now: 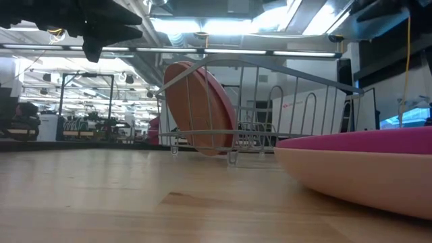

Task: Sort dishes
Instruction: Put the light brown plate into the dish rack

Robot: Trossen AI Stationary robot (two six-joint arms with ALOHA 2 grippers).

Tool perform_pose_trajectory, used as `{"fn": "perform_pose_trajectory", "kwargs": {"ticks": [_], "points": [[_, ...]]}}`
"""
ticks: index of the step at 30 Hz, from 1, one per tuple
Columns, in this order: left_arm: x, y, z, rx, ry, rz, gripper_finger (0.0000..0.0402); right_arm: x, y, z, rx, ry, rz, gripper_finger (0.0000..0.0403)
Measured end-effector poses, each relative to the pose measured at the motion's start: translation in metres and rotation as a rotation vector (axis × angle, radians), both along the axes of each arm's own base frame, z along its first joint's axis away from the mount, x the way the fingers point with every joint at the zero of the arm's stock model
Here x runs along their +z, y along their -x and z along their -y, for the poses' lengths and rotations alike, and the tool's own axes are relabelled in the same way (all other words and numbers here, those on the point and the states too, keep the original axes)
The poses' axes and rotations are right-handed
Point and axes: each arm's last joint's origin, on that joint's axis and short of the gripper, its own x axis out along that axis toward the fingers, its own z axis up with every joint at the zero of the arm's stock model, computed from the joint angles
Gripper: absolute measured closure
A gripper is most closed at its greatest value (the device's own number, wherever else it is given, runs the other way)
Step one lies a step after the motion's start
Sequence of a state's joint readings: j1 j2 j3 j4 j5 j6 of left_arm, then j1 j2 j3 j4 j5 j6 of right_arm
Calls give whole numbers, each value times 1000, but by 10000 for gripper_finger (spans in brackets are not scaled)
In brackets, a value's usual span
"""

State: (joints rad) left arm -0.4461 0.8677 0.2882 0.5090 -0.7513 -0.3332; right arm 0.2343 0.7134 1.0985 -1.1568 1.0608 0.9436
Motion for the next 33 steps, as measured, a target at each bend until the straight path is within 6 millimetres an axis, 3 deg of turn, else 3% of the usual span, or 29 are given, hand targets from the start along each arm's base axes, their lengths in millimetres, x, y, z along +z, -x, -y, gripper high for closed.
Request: {"fn": "perform_pose_trajectory", "kwargs": {"ticks": [5, 10, 16, 23, 27, 33], "points": [[0, 0, 0, 0, 0, 0, 274, 5, -32, 16, -7, 11, -71, 244], [0, 0, 0, 0, 2, 0, 274, -2, -56, 57, 5, 0, -263, 244], [-1, 0, 0, 1, 8, -2, 274, -19, -39, 115, -120, -195, -360, 244], [-1, 0, 0, 1, 6, -4, 274, -32, -9, 161, -126, -407, -268, 244], [-1, 0, 0, 2, -4, -8, 274, -48, -13, 182, -88, -526, -249, 244], [-2, 0, 0, 2, -7, -15, 274, -72, -24, 210, -196, -595, -343, 244]]}}
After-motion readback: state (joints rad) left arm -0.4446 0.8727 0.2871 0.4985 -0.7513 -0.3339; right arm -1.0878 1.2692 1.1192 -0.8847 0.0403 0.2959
